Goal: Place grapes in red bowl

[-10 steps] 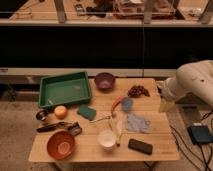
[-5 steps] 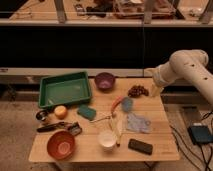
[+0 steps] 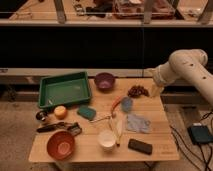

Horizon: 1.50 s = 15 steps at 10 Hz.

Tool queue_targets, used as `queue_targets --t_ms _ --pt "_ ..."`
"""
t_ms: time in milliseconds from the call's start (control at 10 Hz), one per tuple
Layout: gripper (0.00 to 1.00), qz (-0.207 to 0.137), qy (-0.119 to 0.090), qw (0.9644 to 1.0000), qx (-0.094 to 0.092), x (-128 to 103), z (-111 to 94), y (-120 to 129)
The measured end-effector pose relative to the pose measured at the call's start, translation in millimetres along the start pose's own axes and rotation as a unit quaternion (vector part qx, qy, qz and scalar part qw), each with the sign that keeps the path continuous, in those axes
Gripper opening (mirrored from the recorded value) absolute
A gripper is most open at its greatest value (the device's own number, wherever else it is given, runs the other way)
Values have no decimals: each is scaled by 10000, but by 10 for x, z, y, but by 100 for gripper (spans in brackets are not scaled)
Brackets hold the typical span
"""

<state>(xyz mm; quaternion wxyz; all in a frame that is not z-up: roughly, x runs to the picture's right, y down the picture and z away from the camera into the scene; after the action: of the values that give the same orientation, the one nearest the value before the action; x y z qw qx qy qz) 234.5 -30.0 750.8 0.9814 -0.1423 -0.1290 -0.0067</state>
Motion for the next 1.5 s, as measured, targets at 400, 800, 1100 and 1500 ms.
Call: queue_targets --t_ms 400,800,1100,1500 --pt "80 59 -64 9978 -664 81 784 -213" --pt "80 134 -91 9919 -1256 70 1206 -294" --pt "80 159 -83 9909 -1334 97 1226 -275" --pt "80 93 -64 9883 -1522 68 1305 -266"
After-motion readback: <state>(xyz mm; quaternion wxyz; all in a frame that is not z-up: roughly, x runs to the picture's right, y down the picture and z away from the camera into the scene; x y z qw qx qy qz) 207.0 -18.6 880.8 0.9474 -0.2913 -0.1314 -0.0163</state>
